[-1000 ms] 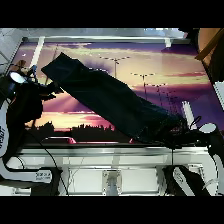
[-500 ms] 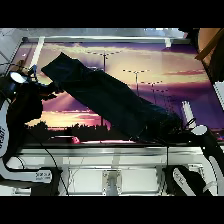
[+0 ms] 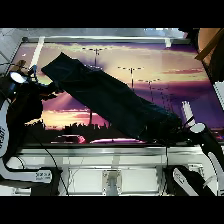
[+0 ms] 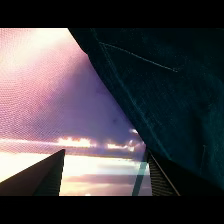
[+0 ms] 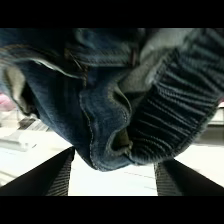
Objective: Fold the clothes and pants, and hang the long-sleeved shirts on hangers.
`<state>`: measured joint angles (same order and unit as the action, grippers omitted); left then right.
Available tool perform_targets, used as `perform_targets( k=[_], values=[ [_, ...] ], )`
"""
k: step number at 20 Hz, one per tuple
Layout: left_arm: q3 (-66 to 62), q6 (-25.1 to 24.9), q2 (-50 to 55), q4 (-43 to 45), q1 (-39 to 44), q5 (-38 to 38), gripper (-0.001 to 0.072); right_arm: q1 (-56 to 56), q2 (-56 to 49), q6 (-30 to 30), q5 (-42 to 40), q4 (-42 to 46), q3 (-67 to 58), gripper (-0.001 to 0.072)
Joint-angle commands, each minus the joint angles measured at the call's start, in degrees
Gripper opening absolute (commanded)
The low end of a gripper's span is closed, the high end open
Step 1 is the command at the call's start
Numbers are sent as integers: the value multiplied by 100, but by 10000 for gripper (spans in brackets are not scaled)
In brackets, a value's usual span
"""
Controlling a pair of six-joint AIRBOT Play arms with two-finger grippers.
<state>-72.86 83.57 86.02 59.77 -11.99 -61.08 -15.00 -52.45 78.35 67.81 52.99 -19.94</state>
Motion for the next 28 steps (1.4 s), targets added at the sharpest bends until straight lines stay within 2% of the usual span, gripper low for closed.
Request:
perform_targets(
  k=[1,3,6,9,11,13,18,21,22,25,26,28],
  values=[
    [2,0,-4,2,-2,2,583,4,-282,-260,-339,-463,166,515],
    [2,0,-4,17,-9,11,583,2,-232,-673,-382,-837,4,59],
    [2,4,-4,20,-22,125,583,-79,9,-669,225,-509,-772,43],
    [2,219,-4,15,-26,284,583,-503,468,-240,1056,1296,-1799,41],
    [2,269,-46,15,-26,328,583,-1132,813,-310,1292,2387,-2212,41],
    [4,481,-195,20,-33,481,583,-2079,1005,-767,1285,2806,-2422,41],
    [256,658,-927,24,-2,483,583,-4266,470,-1486,369,2975,-2463,41],
    [1069,1084,-1480,549,-7,120,583,-4929,-140,-1672,247,2907,-2470,42],
    [1515,1244,-1692,739,13,339,583,-4922,-269,-1676,114,2785,-2472,42],
    [2481,1696,-1875,544,11,1849,583,-4924,-479,-1709,57,1829,-2472,42],
    [2527,1604,-1722,293,13,2118,583,-4924,-483,-1775,57,1517,-2472,42],
    [2430,1058,-1226,-275,13,2208,583,-4924,-468,-1805,72,1130,-2472,42]
  ],
)
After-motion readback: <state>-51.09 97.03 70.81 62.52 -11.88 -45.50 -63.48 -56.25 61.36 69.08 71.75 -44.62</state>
